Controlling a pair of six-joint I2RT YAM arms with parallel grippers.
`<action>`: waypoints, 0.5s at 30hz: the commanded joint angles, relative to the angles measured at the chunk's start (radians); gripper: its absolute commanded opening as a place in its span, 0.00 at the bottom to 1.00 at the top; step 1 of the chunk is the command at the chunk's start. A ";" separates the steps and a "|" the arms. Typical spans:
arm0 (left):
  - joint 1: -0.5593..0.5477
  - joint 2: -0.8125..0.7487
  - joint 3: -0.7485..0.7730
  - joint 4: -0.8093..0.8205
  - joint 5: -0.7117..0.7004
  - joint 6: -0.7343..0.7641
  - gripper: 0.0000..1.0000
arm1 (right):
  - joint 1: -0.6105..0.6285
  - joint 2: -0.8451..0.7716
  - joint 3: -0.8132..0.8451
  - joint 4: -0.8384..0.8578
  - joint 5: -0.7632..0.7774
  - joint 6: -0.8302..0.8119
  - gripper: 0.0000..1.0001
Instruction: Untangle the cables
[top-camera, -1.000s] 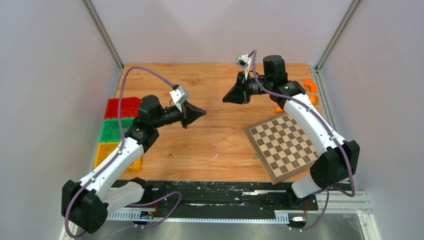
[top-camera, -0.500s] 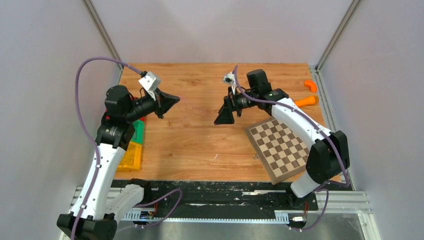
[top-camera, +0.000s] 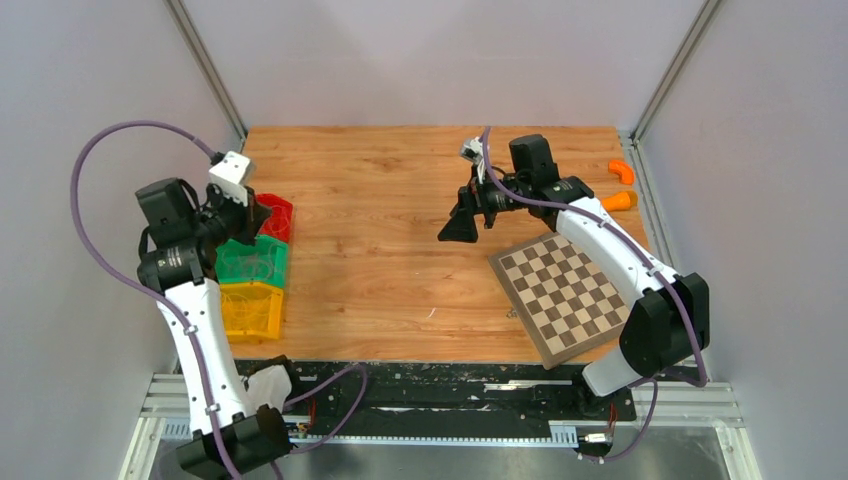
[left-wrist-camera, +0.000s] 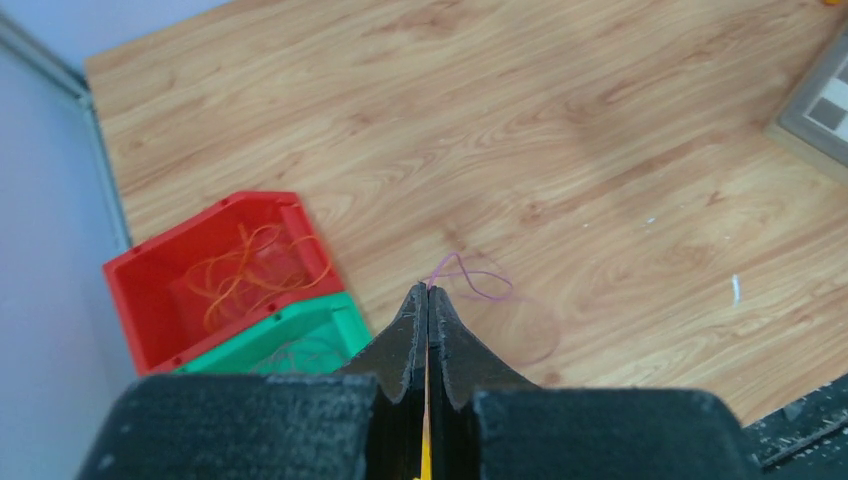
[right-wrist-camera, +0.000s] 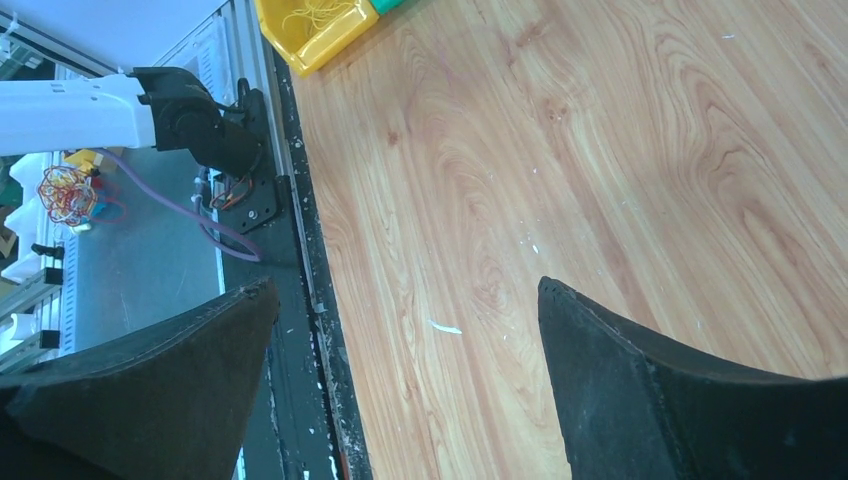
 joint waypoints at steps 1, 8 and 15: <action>0.148 0.053 0.108 -0.094 0.110 0.120 0.00 | 0.004 -0.041 0.001 -0.018 0.013 -0.040 1.00; 0.357 0.174 0.322 -0.167 0.225 0.140 0.00 | 0.003 -0.044 -0.008 -0.044 0.022 -0.067 1.00; 0.415 0.246 0.506 -0.213 0.241 0.076 0.00 | 0.005 -0.038 -0.011 -0.063 0.026 -0.083 1.00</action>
